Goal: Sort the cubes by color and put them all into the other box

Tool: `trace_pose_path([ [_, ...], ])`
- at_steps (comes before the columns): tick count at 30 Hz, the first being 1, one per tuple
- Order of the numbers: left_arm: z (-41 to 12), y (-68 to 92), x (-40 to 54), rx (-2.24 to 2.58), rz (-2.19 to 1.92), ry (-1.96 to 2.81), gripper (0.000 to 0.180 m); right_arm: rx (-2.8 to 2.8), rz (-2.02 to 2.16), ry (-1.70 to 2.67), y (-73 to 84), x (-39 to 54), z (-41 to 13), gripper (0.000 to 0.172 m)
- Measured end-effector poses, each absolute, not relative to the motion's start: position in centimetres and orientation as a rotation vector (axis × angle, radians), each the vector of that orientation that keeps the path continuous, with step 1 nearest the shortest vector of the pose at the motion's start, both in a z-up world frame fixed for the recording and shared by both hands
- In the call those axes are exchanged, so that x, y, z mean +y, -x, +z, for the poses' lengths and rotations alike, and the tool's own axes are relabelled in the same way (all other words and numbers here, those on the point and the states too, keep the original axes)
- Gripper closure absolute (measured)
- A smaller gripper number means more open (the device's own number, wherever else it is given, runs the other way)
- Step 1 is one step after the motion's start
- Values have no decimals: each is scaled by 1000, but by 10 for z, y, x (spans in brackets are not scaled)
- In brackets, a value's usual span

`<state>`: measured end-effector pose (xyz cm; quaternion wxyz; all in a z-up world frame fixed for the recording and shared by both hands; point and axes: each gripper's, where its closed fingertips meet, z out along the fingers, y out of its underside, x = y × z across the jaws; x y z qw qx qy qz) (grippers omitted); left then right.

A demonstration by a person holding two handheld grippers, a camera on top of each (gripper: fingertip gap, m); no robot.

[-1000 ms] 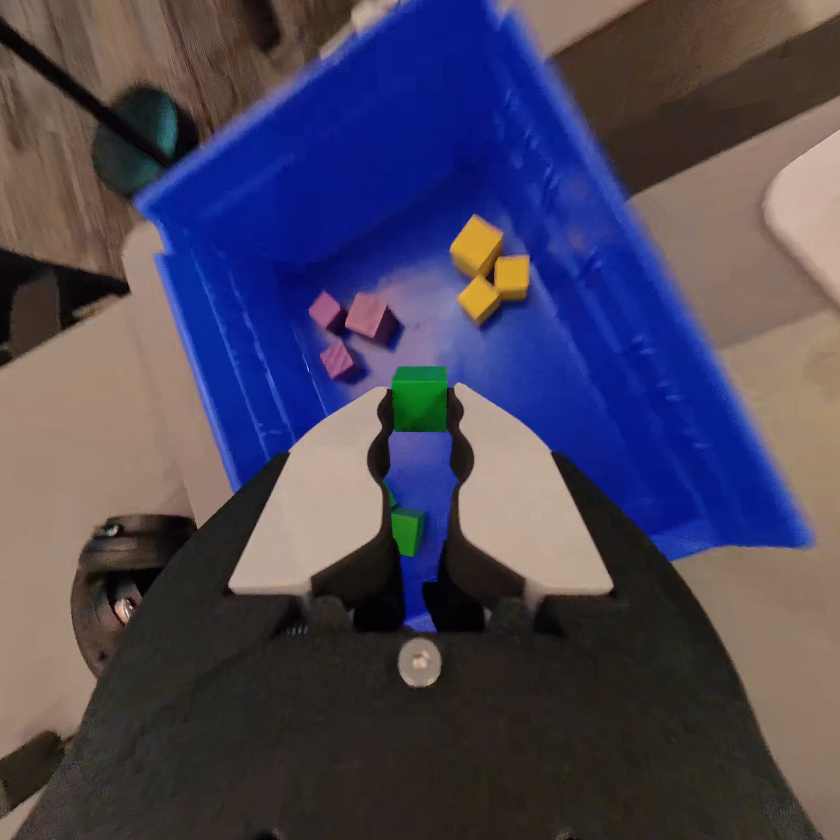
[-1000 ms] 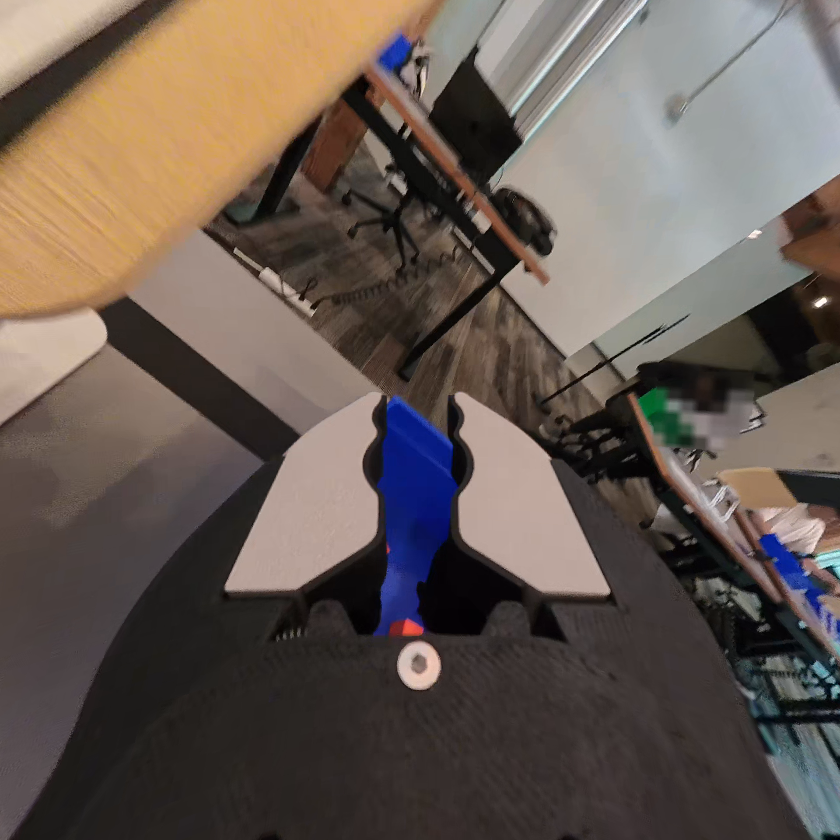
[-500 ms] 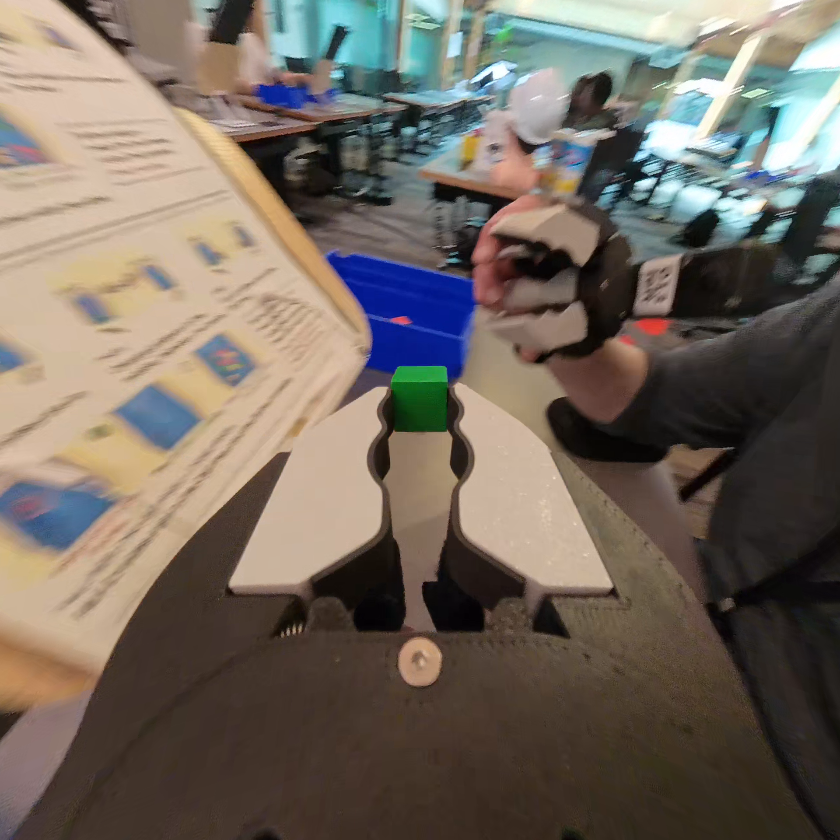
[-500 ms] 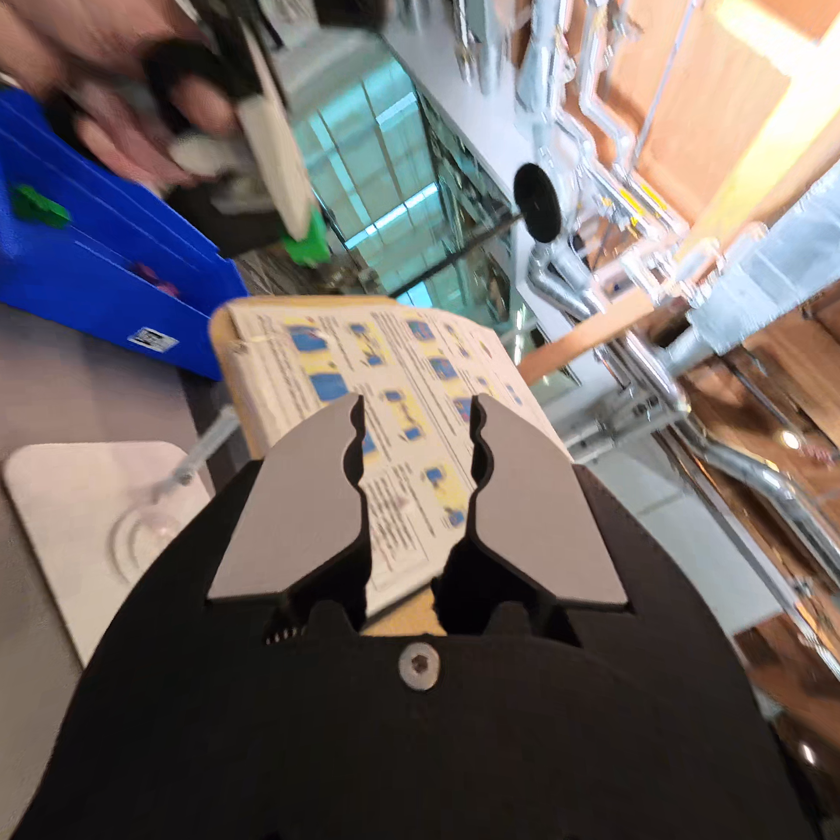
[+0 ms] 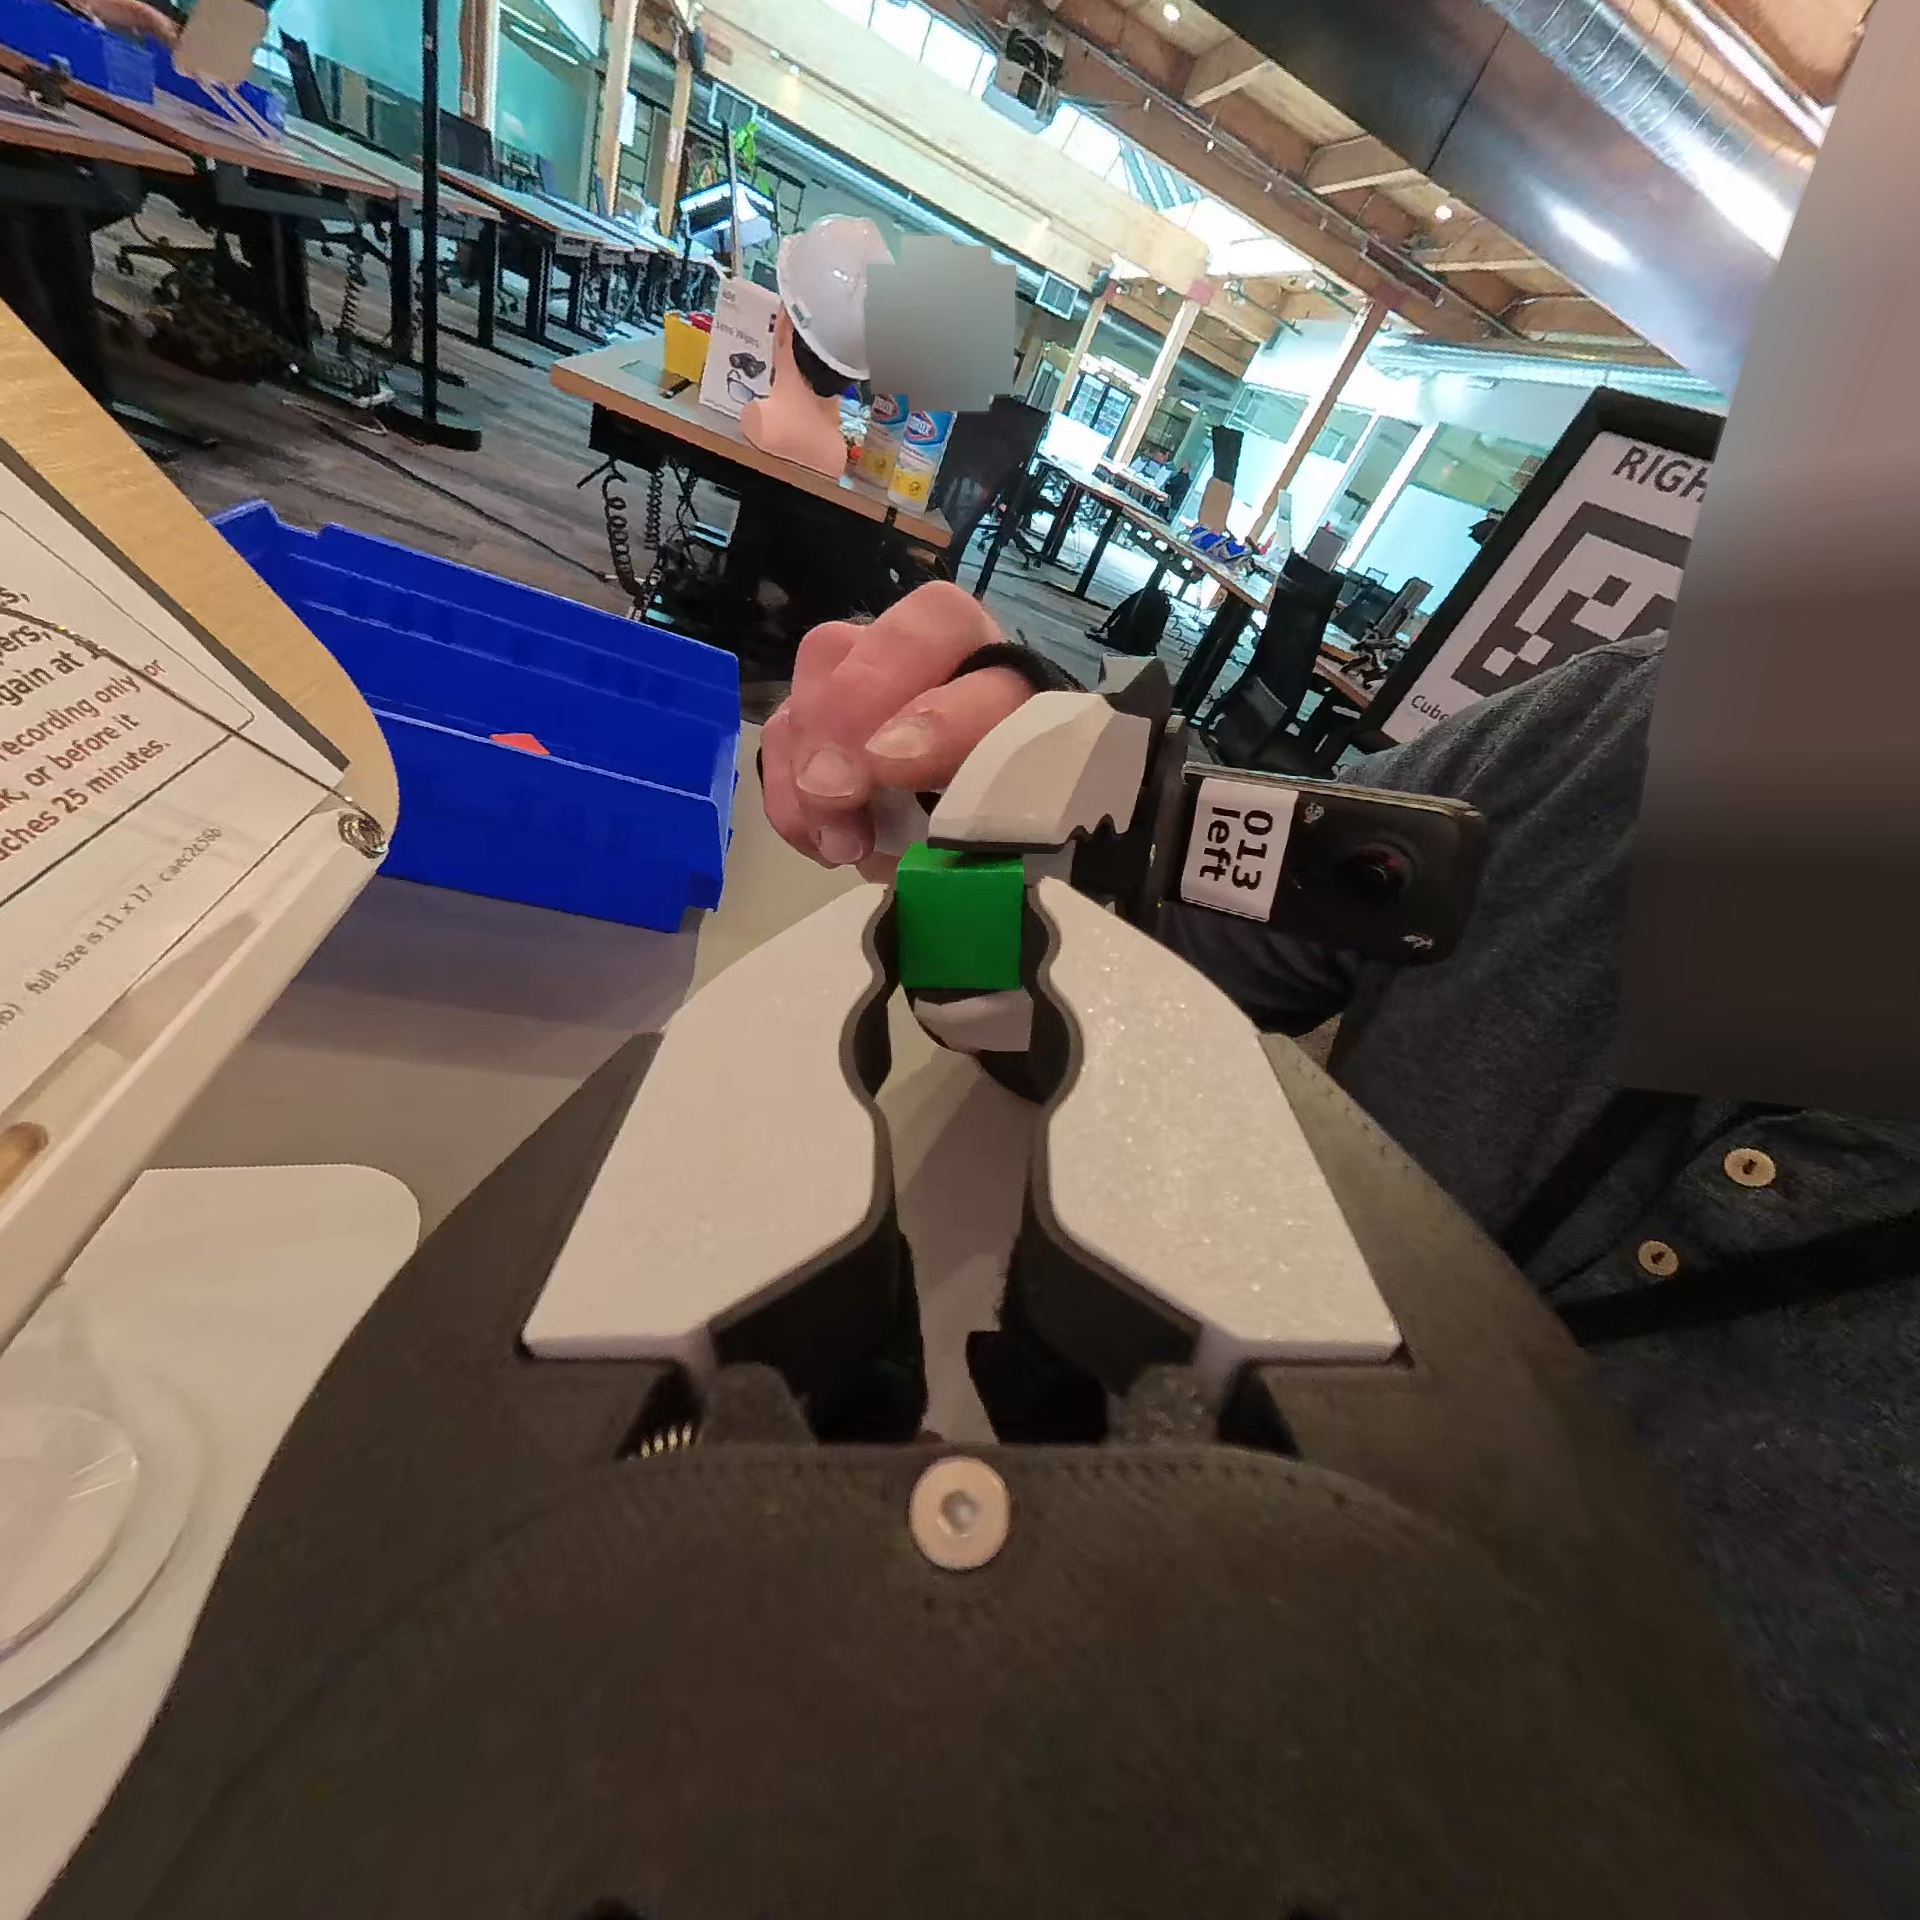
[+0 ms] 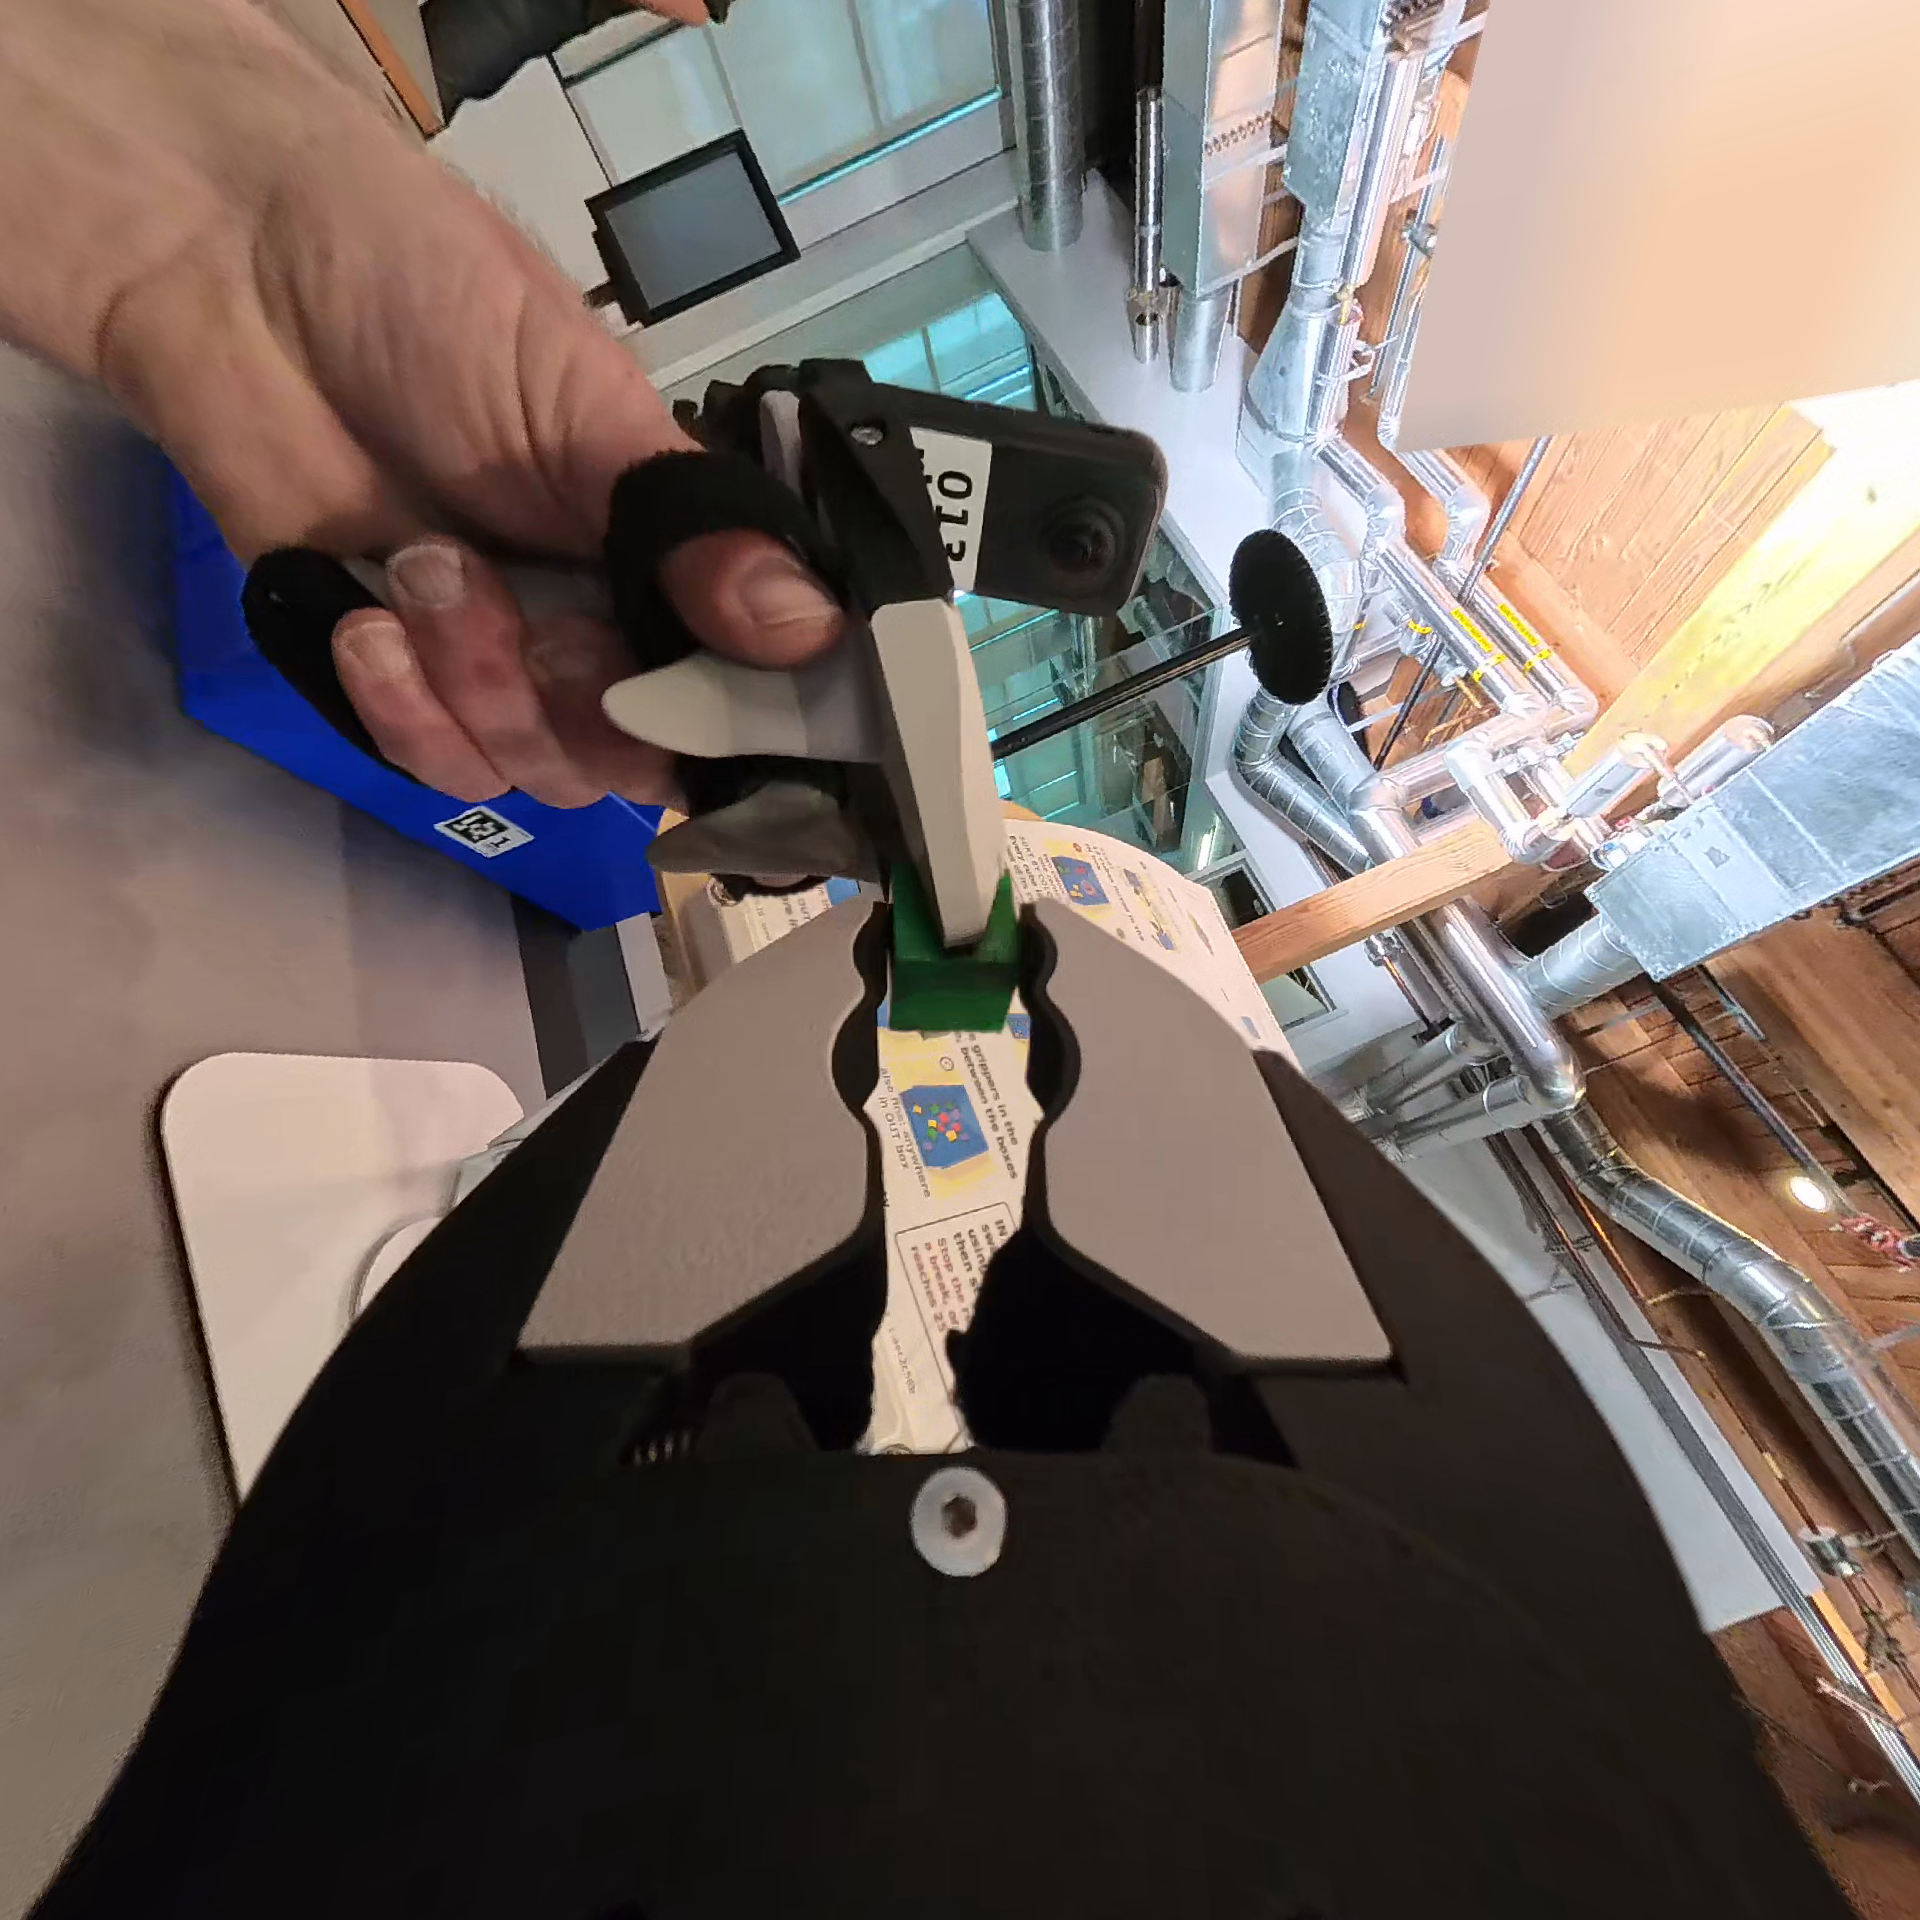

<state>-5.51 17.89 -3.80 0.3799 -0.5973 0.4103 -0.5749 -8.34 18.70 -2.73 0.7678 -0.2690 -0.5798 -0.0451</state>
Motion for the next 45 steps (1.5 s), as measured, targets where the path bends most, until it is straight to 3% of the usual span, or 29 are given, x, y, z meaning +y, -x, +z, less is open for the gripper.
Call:
trace_pose_path([
  [7, -17, 74, 182, 998, -1431, 1488, 149, -1180, -125, 642, 49, 210, -1, 149],
  [11, -8, 113, 202, 953, -1194, 1524, 177, -1041, -217, 885, -26, 282, 16, 149],
  [17, -13, 167, 226, 903, -965, 1627, 179, -894, -287, 1469, -167, 390, -47, 149],
  [23, -35, 213, 255, 806, -802, 1774, 176, -801, -285, 1856, -244, 428, -133, 149],
  [25, -41, 227, 263, 768, -748, 1815, 176, -759, -283, 1942, -259, 434, -152, 134],
  [28, -48, 246, 270, 727, -684, 1862, 175, -715, -319, 1980, -276, 439, -161, 124],
  [36, -77, 308, 280, 647, -445, 2065, 166, -648, -293, 1883, -269, 435, -128, 138],
  [45, -172, 413, 267, 495, 28, 2635, 153, -727, -305, 1853, -239, 436, -132, 142],
])
